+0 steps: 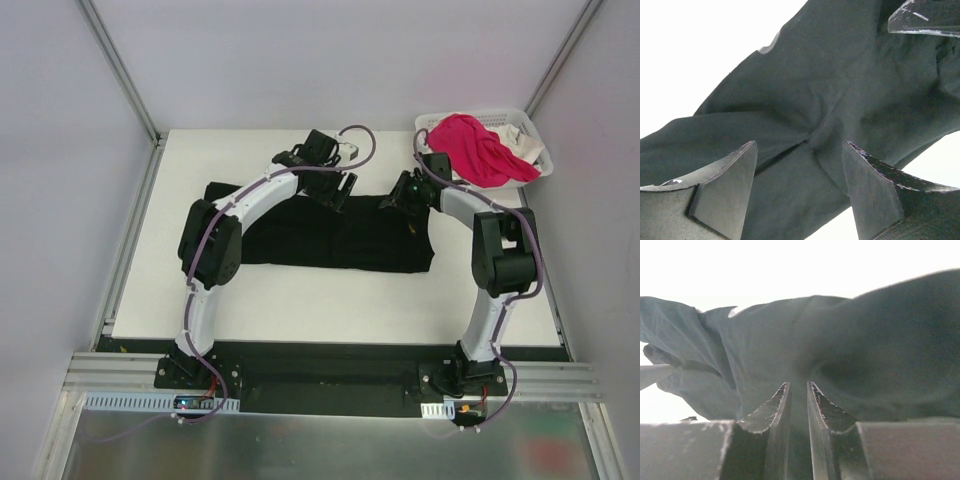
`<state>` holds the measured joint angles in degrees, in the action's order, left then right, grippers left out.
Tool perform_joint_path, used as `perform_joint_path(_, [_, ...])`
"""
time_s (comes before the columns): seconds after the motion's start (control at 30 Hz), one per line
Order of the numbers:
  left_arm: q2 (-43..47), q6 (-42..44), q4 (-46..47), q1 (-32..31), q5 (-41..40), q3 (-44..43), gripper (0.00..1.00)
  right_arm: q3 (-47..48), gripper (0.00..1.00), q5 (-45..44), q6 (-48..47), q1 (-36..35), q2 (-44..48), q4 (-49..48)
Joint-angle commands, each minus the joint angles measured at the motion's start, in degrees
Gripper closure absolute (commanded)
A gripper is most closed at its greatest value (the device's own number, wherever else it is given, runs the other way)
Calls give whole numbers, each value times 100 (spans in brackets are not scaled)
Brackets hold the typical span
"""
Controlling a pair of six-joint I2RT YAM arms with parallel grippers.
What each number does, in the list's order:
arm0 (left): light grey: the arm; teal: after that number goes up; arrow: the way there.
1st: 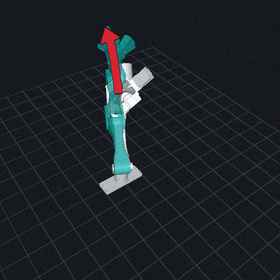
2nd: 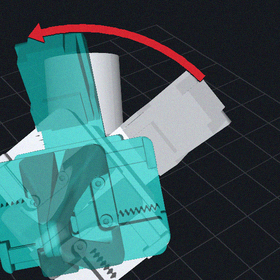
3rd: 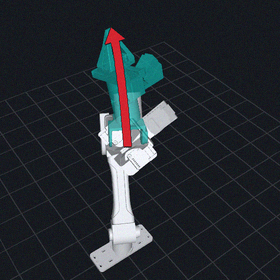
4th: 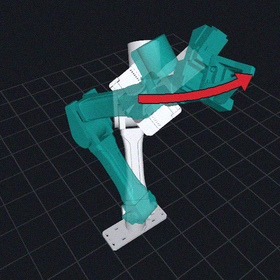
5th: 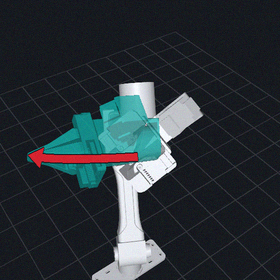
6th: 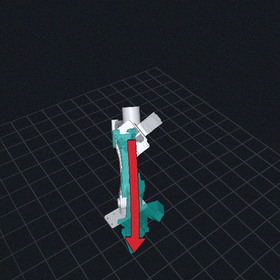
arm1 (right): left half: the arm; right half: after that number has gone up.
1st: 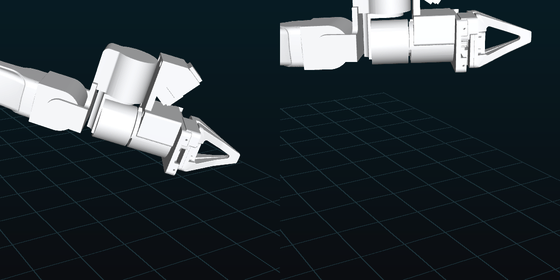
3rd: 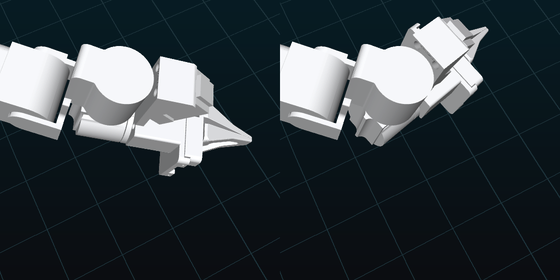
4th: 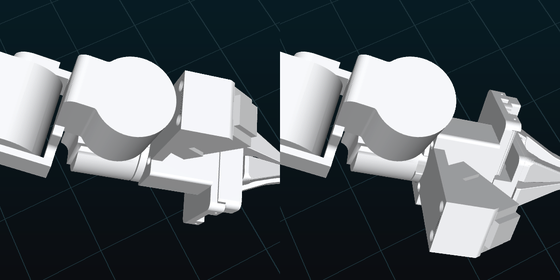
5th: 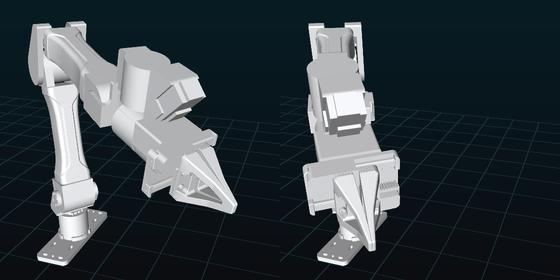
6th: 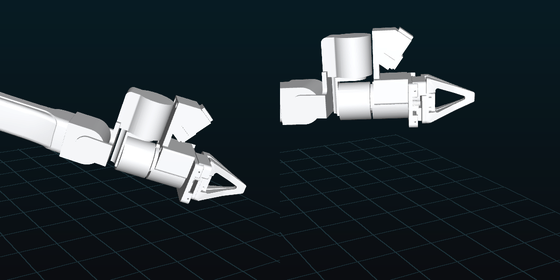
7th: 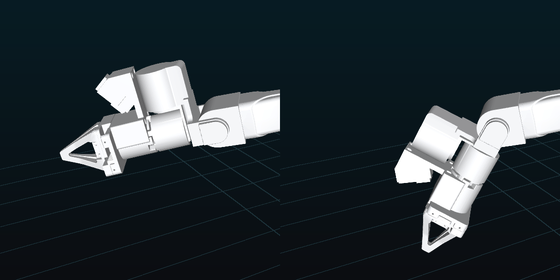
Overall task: Fold and stack the t-shirts
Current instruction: Fold the other side of the tshirt into a rectangle
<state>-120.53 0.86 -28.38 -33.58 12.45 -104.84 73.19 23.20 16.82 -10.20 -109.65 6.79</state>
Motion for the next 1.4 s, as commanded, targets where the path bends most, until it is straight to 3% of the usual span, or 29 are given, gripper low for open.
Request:
perform_joint_path(0.0, [-269,54,-27,168,372,-475,32,661,78,211,155,-184,-294,-72])
perform_joint_path(0.2, [-603,72,-27,317,592,-608,32,1013,78,220,295,-264,-742,-72])
perform_joint_path(0.5, [-770,-77,-27,467,724,-380,31,1189,71,316,410,-237,-1085,-63])
perform_joint_path(0.73, [-490,-324,-54,660,663,51,31,996,71,264,471,-106,-1051,-90])
perform_joint_path(1.1, [108,-315,-54,853,285,692,32,83,69,414,498,764,-646,-336])
perform_joint_path(1.37, [355,-288,-53,906,179,912,32,125,68,632,542,941,-479,-441])
